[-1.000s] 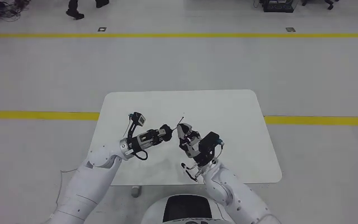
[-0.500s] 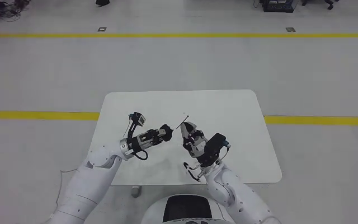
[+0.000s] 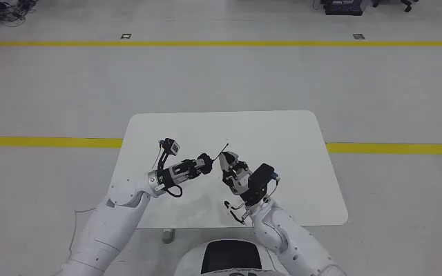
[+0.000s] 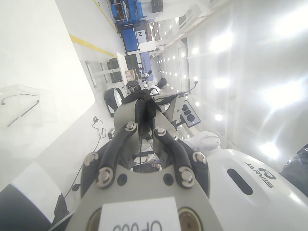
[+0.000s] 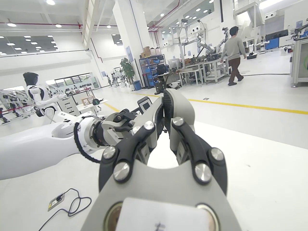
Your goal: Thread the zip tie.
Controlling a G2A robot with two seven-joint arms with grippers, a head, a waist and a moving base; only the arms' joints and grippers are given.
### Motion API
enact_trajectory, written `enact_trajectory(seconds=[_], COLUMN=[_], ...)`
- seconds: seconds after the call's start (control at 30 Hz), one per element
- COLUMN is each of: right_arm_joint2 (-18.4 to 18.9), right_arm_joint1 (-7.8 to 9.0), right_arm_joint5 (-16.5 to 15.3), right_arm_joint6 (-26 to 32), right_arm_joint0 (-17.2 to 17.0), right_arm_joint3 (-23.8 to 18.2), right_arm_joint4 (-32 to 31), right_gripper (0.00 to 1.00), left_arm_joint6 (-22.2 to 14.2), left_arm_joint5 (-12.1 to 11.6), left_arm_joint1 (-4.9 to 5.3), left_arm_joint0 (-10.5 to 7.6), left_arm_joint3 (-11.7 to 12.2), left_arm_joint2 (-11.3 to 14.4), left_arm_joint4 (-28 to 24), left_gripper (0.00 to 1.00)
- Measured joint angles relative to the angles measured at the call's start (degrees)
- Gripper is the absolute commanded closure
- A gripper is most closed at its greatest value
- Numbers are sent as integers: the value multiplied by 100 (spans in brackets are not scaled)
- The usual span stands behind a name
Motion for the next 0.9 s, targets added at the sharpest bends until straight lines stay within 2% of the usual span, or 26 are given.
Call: enact_trajectory(seconds=[0.9], right_arm_joint2=[-29], right_arm_joint1=[-46], right_arm_joint5=[100], right_arm_joint6=[-110], right_arm_joint0=[11], right_arm_joint3=[45], right_arm_joint4=[-59], right_gripper=[100], left_arm_joint6=[0], left_arm_joint5=[0], left_arm_joint1=[0], left_arm_joint0=[0], left_arm_joint3=[0], left_arm_joint2=[0], left_arm_joint4=[0], left_gripper=[100])
